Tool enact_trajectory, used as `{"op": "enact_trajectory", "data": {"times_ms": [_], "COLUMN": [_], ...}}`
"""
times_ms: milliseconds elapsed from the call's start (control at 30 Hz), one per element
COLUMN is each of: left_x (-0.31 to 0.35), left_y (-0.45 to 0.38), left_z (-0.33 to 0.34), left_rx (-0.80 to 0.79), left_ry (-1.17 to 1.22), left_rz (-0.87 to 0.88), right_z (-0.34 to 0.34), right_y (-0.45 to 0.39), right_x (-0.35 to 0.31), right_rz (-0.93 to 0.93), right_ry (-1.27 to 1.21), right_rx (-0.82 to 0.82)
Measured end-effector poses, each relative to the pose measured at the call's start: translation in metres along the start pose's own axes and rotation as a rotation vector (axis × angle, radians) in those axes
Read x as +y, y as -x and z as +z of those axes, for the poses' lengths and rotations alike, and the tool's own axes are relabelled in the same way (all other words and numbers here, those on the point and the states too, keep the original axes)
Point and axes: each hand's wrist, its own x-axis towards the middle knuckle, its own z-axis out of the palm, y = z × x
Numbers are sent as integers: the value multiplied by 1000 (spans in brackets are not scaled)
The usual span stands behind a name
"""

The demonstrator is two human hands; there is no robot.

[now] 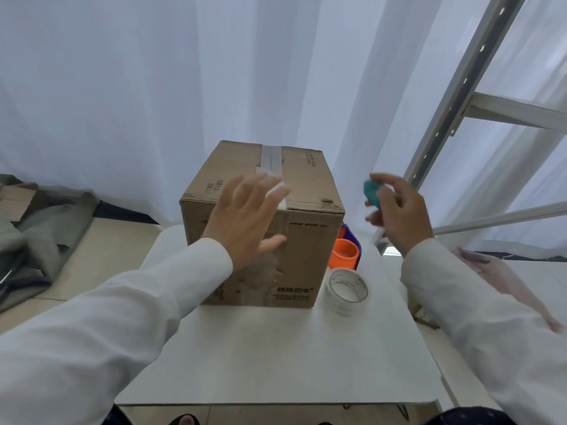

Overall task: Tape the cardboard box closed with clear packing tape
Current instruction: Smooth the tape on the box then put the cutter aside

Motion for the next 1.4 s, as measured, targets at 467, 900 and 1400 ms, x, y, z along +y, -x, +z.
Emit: {"op": "enact_trajectory", "data": {"times_ms": [467,900,1400], "left_x": [17,27,46], "left_y": [9,10,18], "left_z": [33,33,24], "left_rx": [-59,-219,-16], "left_ry": [-140,-225,42], "left_rz": [-37,-96,320], "right_z": [79,82,-28], "right_y": [-34,-33,-5], "right_x": [-19,-19,99], "right_rz": [-191,-183,552], "right_ry": [89,63,239], "right_rx": [-79,-35,-46]}}
